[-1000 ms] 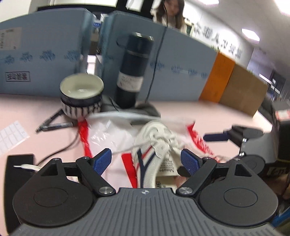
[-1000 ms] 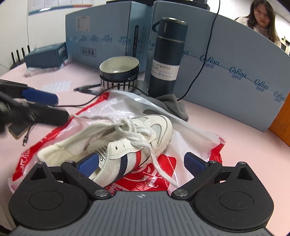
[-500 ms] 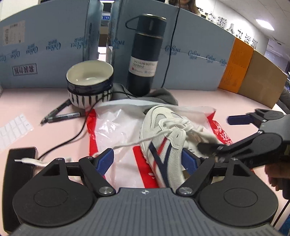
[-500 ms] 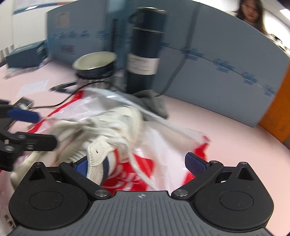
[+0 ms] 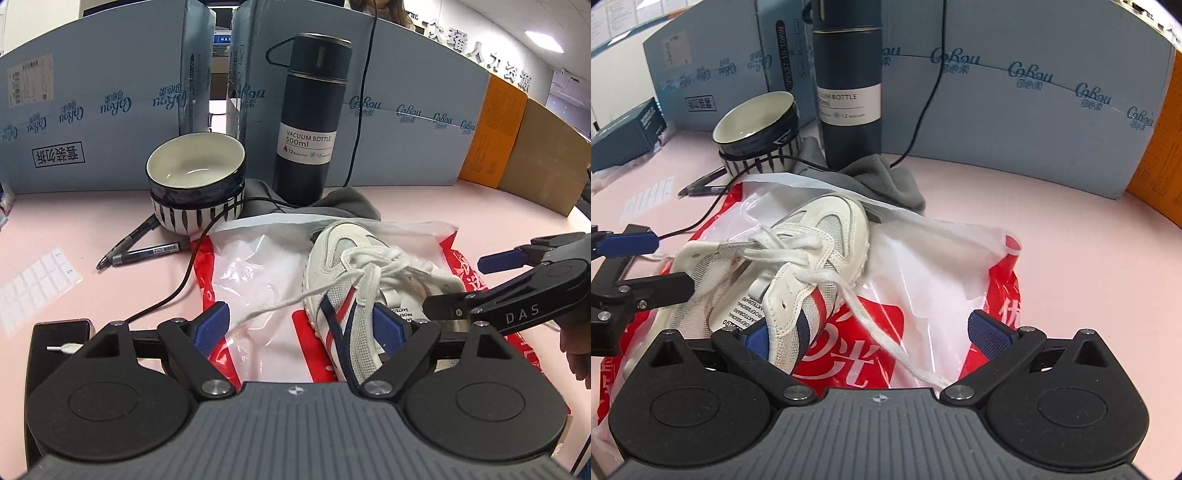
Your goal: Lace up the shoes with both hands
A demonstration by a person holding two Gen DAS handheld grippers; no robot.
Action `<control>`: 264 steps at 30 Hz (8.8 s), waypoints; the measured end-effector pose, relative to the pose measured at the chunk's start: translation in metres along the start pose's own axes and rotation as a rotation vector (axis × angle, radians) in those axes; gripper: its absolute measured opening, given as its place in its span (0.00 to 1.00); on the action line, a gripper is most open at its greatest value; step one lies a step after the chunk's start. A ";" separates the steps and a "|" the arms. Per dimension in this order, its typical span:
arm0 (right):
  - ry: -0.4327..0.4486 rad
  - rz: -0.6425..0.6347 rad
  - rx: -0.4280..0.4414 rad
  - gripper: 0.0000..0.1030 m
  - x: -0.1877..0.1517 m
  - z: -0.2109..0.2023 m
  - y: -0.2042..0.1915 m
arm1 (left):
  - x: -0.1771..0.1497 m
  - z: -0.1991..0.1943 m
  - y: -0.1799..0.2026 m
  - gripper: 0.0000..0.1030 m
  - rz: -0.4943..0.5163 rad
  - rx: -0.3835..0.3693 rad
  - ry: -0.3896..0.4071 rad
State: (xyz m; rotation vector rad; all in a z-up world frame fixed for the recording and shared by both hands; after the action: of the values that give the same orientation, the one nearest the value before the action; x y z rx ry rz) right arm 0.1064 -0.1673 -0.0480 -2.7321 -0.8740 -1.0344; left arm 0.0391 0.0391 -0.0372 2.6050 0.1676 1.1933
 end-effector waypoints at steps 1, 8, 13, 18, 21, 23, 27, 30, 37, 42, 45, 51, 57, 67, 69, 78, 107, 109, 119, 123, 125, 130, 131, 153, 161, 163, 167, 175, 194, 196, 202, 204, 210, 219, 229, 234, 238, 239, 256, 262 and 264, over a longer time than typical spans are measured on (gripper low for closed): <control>-0.004 0.021 0.005 1.00 -0.002 0.000 0.002 | -0.001 0.000 -0.001 0.81 -0.004 0.003 0.004; 0.040 0.082 0.047 1.00 -0.011 -0.006 0.003 | -0.006 -0.006 0.001 0.81 -0.042 0.004 0.030; 0.124 0.038 0.045 1.00 -0.013 -0.022 -0.004 | -0.007 -0.019 0.002 0.80 -0.081 -0.005 0.070; 0.198 0.107 0.057 1.00 -0.028 -0.035 0.000 | -0.009 -0.035 -0.002 0.82 -0.211 -0.019 0.149; 0.246 0.152 0.066 1.00 -0.037 -0.043 0.003 | -0.013 -0.035 0.000 0.82 -0.230 -0.008 0.161; 0.271 0.183 0.069 1.00 -0.043 -0.048 0.006 | -0.015 -0.033 0.004 0.82 -0.219 0.019 0.155; 0.269 0.264 0.092 1.00 -0.056 -0.051 0.018 | -0.014 -0.026 0.015 0.82 -0.181 0.034 0.139; 0.266 0.416 0.129 1.00 -0.074 -0.049 0.033 | -0.015 -0.025 0.022 0.82 -0.155 0.048 0.151; 0.261 0.727 0.120 1.00 -0.112 -0.041 0.064 | -0.016 -0.024 0.024 0.83 -0.157 0.029 0.158; 0.304 0.910 0.120 0.99 -0.127 -0.033 0.082 | -0.014 -0.025 0.019 0.83 -0.167 0.019 0.159; 0.344 0.989 0.127 0.99 -0.132 -0.027 0.091 | -0.012 -0.025 0.016 0.84 -0.165 0.024 0.166; 0.345 1.068 0.097 0.49 -0.139 -0.021 0.104 | -0.011 -0.026 0.009 0.84 -0.168 0.032 0.165; 0.325 1.149 0.108 0.12 -0.157 -0.016 0.113 | -0.010 -0.025 0.003 0.84 -0.180 0.032 0.161; 0.454 0.776 0.148 0.06 -0.090 -0.045 0.103 | -0.011 -0.025 0.003 0.84 -0.168 0.020 0.150; 0.483 0.603 0.173 0.06 -0.059 -0.051 0.092 | -0.011 -0.026 0.003 0.84 -0.165 0.020 0.149; 0.252 -0.492 0.378 0.06 0.036 -0.034 -0.017 | -0.015 -0.032 0.001 0.84 -0.172 0.029 0.153; 0.256 0.461 0.337 0.47 0.016 0.033 0.055 | -0.003 -0.028 0.004 0.84 -0.158 -0.006 0.178; 0.303 0.515 0.344 0.47 0.012 0.039 0.055 | 0.000 -0.025 0.006 0.84 -0.136 -0.012 0.175; 0.359 0.467 0.309 0.13 0.015 0.048 0.042 | 0.010 -0.009 0.009 0.84 -0.089 -0.030 0.152; 0.410 0.404 0.325 0.08 0.026 0.033 0.048 | 0.011 -0.005 0.008 0.84 -0.096 -0.036 0.144; 0.472 0.362 0.298 0.08 0.034 0.010 0.058 | 0.011 -0.004 0.008 0.84 -0.097 -0.040 0.143; 0.654 0.180 0.181 0.08 0.054 -0.059 0.078 | 0.011 -0.002 0.008 0.84 -0.100 -0.070 0.127; 0.667 0.111 0.154 0.08 0.056 -0.068 0.074 | 0.010 -0.001 0.009 0.84 -0.094 -0.079 0.121; 0.218 1.386 0.554 0.39 -0.048 0.080 0.080 | -0.015 -0.018 0.011 0.84 -0.029 -0.063 0.058; 0.248 1.457 0.462 0.24 -0.045 0.085 0.082 | -0.022 -0.027 -0.006 0.84 -0.063 -0.034 0.043; 0.260 1.412 0.462 0.10 -0.041 0.084 0.085 | -0.023 -0.029 -0.010 0.84 -0.075 -0.031 0.041; 0.287 1.317 0.476 0.06 -0.039 0.069 0.089 | -0.023 -0.031 -0.017 0.84 -0.099 -0.028 0.046; 0.255 1.105 0.471 0.10 -0.029 0.042 0.095 | -0.020 -0.031 -0.014 0.84 -0.105 -0.049 0.055; 0.199 1.108 0.375 0.05 -0.015 0.091 0.093 | -0.031 -0.052 -0.028 0.84 -0.122 0.017 0.073; 0.214 1.093 0.409 0.04 -0.016 0.086 0.093 | -0.031 -0.052 -0.029 0.84 -0.125 0.016 0.074; 0.352 0.952 0.504 0.04 -0.009 0.021 0.112 | -0.028 -0.046 -0.023 0.84 -0.123 -0.019 0.066; 0.406 0.891 0.501 0.04 -0.004 -0.008 0.123 | -0.027 -0.042 -0.018 0.84 -0.114 -0.035 0.062; 0.513 0.660 0.420 0.04 0.033 -0.103 0.166 | -0.022 -0.029 0.002 0.84 -0.072 -0.066 0.048; 0.322 0.008 0.338 0.05 0.086 -0.127 0.125 | -0.019 -0.020 0.017 0.84 -0.095 -0.080 0.067; 0.228 -0.391 0.382 0.21 0.060 0.000 0.006 | -0.013 -0.019 0.013 0.84 -0.137 -0.024 0.117; 0.257 -0.368 0.414 0.30 0.053 0.018 0.007 | -0.012 -0.019 0.009 0.84 -0.144 0.003 0.129; 0.290 -0.394 0.442 0.30 0.055 0.009 0.022 | -0.014 -0.016 0.012 0.84 -0.160 -0.011 0.125; 0.291 -0.402 0.463 0.31 0.057 0.011 0.023 | -0.015 -0.015 0.014 0.84 -0.157 -0.012 0.122; 0.232 -0.406 0.690 0.03 0.081 0.052 0.018 | -0.019 -0.017 0.027 0.84 -0.041 0.076 0.138; 0.289 -0.067 0.808 0.03 0.055 0.022 0.056 | -0.014 -0.008 0.052 0.64 0.221 0.032 0.143; 0.307 -0.003 0.823 0.03 0.044 0.013 0.059 | -0.015 -0.005 0.058 0.53 0.262 0.011 0.124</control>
State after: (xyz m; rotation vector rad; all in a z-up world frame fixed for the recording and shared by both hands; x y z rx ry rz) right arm 0.1723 -0.1920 -0.0236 -1.8403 -0.9646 -0.8088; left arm 0.0258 -0.0187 -0.0280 2.6231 -0.1490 1.4438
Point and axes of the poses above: each gripper's, at about its wrist camera, not at the fingertips, and z roughly the way its jaws point, y to its right, x to its top, the point moved 3 cm from there along z, roughly the way its jaws point, and after that the axes turned 13 degrees about -z, right-handed, at the moved point
